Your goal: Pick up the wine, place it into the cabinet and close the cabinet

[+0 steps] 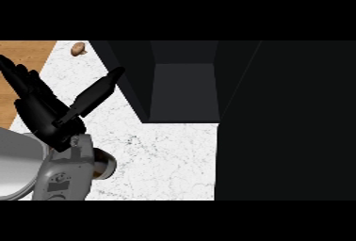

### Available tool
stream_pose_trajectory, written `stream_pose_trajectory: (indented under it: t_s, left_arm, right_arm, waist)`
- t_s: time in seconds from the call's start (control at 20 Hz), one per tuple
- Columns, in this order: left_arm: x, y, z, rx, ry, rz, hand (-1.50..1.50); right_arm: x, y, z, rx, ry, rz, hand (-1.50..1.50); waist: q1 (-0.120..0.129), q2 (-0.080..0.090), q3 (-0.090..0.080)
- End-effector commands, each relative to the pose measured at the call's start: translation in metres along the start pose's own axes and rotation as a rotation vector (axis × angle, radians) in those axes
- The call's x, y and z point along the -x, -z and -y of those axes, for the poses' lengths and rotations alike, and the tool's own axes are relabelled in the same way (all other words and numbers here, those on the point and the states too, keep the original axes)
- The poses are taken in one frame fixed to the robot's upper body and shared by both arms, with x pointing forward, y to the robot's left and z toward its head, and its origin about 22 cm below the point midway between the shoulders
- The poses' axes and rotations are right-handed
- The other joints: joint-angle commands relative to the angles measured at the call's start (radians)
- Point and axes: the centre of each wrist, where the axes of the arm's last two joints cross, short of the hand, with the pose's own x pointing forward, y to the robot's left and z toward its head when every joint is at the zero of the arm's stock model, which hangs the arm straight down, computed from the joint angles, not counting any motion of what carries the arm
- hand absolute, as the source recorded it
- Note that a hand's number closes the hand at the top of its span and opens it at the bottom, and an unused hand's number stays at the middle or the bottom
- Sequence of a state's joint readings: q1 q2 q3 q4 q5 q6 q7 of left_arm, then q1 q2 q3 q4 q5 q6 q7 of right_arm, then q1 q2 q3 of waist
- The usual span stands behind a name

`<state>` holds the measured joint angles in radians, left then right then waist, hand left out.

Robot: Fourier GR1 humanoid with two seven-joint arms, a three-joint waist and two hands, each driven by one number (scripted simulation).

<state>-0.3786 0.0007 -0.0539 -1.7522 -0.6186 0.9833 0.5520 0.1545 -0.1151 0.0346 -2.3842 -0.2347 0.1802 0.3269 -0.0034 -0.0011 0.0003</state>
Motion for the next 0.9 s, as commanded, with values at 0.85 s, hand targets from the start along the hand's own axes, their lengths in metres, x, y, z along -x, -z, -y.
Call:
stream_pose_trajectory:
  t_s: [0.85]
  left_arm:
    - [0.023,-0.045,-0.059,-0.143,0.077,-0.080,-1.50]
  right_arm:
    - [-0.027,-0.008,-0.006,-0.006,-0.023,0.015,-1.50]
  waist:
    - [0.001,-0.001,0.000]
